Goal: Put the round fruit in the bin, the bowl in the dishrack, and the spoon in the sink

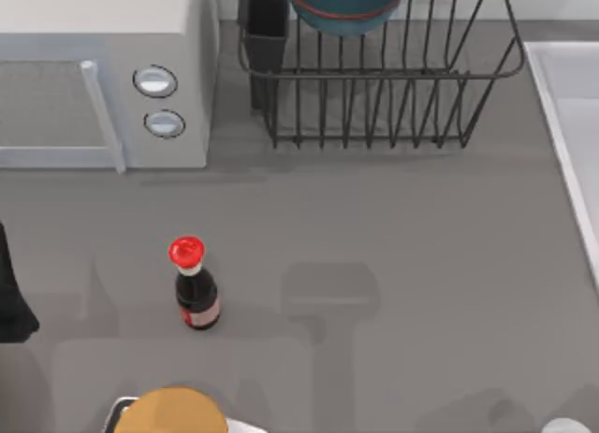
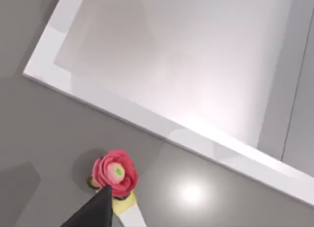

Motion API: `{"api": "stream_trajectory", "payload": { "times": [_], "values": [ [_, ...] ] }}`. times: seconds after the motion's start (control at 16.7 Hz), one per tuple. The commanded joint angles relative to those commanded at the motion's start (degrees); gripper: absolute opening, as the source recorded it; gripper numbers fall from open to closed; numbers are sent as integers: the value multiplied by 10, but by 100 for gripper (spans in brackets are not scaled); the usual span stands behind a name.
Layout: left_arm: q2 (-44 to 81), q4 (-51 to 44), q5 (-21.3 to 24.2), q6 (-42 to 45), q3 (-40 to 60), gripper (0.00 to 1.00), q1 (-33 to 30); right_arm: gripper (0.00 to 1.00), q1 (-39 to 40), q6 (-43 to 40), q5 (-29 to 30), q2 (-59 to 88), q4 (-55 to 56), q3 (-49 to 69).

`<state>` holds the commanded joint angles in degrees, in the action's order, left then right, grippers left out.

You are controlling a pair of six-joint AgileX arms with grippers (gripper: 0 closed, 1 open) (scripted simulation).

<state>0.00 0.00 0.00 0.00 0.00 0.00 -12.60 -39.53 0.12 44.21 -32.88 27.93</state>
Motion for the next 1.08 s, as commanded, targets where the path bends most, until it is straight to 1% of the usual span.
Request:
{"api": "stream_trajectory", "payload": {
  "times": [0.18,0.3,0.54,0.72,1.08],
  "values": [
    [0,0,0,0,0,100,0,100,-41,-127,2,150,-107,86],
    [0,0,0,0,0,100,0,100,-64,-198,2,229,-168,138],
    [0,0,0,0,0,100,0,100,-98,-304,-2,342,-252,216],
    [0,0,0,0,0,100,0,100,-108,-331,-4,372,-274,239],
    [0,0,0,0,0,100,0,100,-105,-330,-4,375,-264,231]
  ]
}}
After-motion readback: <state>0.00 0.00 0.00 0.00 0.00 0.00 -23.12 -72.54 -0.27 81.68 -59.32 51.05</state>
